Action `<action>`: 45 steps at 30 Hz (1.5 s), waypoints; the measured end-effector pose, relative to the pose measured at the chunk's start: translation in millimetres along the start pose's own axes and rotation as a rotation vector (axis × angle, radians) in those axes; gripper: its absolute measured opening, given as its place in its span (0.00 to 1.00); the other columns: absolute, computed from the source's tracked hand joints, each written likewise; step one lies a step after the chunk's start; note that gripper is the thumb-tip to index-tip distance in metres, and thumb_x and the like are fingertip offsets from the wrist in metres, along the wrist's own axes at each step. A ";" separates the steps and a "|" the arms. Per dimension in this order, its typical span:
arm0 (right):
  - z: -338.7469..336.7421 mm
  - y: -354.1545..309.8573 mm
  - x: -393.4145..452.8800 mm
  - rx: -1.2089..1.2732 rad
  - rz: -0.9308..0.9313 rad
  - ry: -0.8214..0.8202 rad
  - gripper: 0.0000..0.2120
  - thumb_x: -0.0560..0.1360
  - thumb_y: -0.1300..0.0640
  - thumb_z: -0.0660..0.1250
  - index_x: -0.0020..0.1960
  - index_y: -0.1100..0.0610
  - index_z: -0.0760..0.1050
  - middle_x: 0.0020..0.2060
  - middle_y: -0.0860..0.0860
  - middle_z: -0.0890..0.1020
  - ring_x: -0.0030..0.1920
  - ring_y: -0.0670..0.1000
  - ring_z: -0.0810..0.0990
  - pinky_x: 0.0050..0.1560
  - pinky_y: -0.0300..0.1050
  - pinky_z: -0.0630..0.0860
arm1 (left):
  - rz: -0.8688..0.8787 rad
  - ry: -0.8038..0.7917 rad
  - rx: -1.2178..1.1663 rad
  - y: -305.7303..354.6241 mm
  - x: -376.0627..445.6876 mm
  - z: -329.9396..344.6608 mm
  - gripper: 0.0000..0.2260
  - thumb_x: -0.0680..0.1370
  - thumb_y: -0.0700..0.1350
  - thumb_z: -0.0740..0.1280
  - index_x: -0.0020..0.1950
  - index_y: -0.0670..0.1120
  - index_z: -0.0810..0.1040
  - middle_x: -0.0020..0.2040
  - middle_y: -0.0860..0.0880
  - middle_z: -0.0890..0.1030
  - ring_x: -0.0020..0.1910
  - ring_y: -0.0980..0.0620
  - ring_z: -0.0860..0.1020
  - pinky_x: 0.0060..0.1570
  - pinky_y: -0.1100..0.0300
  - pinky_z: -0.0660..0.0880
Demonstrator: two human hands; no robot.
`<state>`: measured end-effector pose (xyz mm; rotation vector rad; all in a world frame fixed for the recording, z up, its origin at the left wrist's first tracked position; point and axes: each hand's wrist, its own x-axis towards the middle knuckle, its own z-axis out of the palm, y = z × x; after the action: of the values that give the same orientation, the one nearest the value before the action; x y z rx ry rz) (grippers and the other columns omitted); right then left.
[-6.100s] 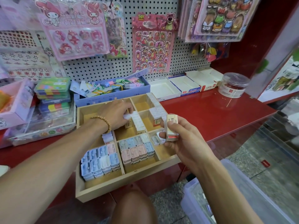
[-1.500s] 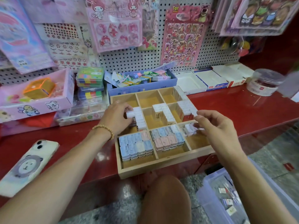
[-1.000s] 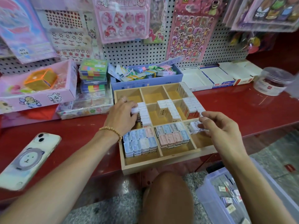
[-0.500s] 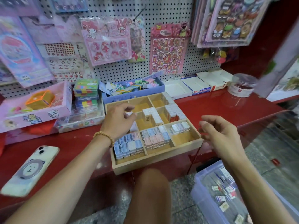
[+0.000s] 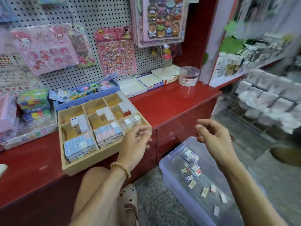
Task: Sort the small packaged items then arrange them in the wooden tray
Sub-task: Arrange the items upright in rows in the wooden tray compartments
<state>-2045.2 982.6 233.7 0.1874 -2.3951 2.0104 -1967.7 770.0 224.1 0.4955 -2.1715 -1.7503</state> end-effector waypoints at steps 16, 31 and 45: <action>-75.8 207.4 5.6 0.004 0.444 0.221 0.05 0.81 0.60 0.64 0.54 0.56 0.78 0.41 0.51 0.81 0.47 0.54 0.82 0.51 0.51 0.77 | -0.177 -0.254 0.383 -153.1 14.6 150.8 0.04 0.81 0.47 0.63 0.52 0.51 0.77 0.46 0.48 0.82 0.48 0.49 0.81 0.50 0.47 0.79; 0.3 391.6 88.6 0.075 0.740 0.207 0.14 0.76 0.50 0.70 0.54 0.60 0.78 0.40 0.50 0.82 0.39 0.41 0.82 0.46 0.44 0.82 | 0.089 -0.354 1.045 -271.8 65.3 194.3 0.22 0.77 0.61 0.53 0.55 0.49 0.78 0.53 0.51 0.80 0.46 0.46 0.81 0.44 0.50 0.77; 35.8 434.8 128.8 0.417 0.884 0.368 0.08 0.69 0.63 0.78 0.46 0.61 0.82 0.40 0.53 0.86 0.38 0.50 0.84 0.44 0.49 0.82 | 0.137 -0.309 1.068 -273.5 65.4 197.5 0.16 0.77 0.59 0.56 0.53 0.52 0.77 0.46 0.56 0.79 0.41 0.53 0.80 0.37 0.60 0.68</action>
<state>-2212.8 1009.9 -188.3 -1.3273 -1.9400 2.4999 -2093.5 859.5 -82.9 0.2743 -3.1516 -0.4768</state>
